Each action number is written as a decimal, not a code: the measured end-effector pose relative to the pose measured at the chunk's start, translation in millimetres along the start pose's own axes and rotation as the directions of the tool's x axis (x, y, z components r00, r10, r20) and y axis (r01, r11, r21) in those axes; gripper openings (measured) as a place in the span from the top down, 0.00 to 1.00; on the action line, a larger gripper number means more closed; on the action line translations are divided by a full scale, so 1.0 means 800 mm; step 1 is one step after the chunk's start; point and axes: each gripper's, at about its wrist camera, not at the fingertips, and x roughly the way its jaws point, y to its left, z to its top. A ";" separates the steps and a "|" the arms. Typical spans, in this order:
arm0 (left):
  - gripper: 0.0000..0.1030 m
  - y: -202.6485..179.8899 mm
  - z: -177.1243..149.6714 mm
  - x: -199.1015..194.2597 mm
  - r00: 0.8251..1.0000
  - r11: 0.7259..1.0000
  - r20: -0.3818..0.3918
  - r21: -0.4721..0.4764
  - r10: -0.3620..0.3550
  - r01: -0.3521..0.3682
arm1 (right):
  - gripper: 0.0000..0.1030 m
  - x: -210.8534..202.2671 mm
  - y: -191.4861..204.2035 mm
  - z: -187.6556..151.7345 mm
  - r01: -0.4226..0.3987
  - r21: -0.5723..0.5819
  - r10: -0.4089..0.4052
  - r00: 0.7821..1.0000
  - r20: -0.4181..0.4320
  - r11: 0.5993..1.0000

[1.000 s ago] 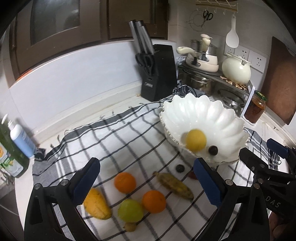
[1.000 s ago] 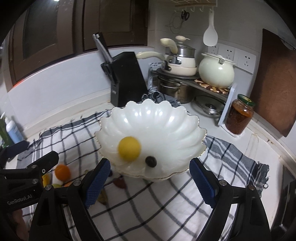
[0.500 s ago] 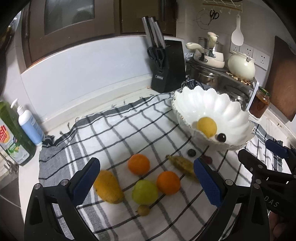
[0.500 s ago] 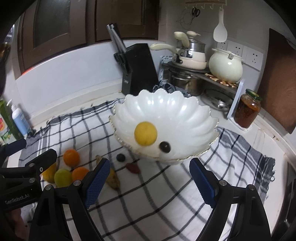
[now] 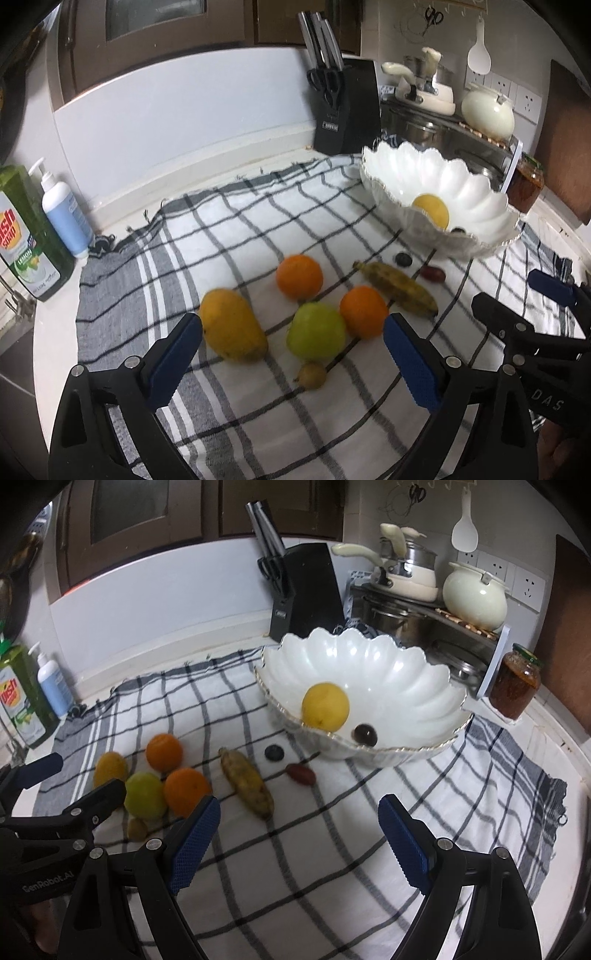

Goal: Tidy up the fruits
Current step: 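Move the left gripper back to the small kiwi and close on it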

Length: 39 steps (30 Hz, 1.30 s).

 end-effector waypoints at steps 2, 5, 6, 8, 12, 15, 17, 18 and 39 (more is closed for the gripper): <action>0.05 0.001 -0.009 0.005 1.000 1.000 -0.014 0.003 0.003 -0.003 | 0.15 0.004 0.003 -0.006 -0.002 -0.008 0.002 1.000 -0.011 1.000; 0.10 0.002 -0.018 0.013 0.999 1.000 -0.034 0.004 0.004 -0.003 | 0.15 0.009 0.007 -0.012 -0.003 -0.018 0.002 1.000 -0.024 1.000; 0.13 0.002 -0.021 0.016 0.999 1.000 -0.040 0.004 0.001 -0.001 | 0.15 0.010 0.008 -0.014 -0.005 -0.019 0.004 1.000 -0.028 1.000; 0.18 0.002 -0.028 0.021 0.999 1.000 -0.052 0.006 0.002 -0.002 | 0.15 0.014 0.010 -0.017 -0.007 -0.025 0.006 0.999 -0.037 1.000; 0.26 0.001 -0.036 0.031 0.997 1.000 -0.076 0.007 -0.003 0.003 | 0.15 0.019 0.013 -0.022 -0.011 -0.033 0.010 0.999 -0.051 0.999; 0.32 0.000 -0.041 0.037 0.996 1.000 -0.087 0.009 -0.012 0.013 | 0.15 0.024 0.013 -0.025 -0.015 -0.031 0.013 0.998 -0.062 0.999; 0.36 -0.002 -0.042 0.040 0.996 1.000 -0.092 0.012 -0.017 0.018 | 0.15 0.027 0.013 -0.026 -0.015 -0.030 0.013 0.998 -0.067 0.999; 0.39 -0.003 -0.043 0.042 0.995 1.000 -0.096 0.014 -0.023 0.025 | 0.15 0.027 0.013 -0.026 -0.015 -0.030 0.012 0.998 -0.068 0.999; 0.75 -0.012 -0.054 0.063 0.989 0.998 -0.134 0.025 -0.058 0.062 | 0.15 0.041 0.009 -0.031 -0.009 -0.023 0.006 0.996 -0.093 1.000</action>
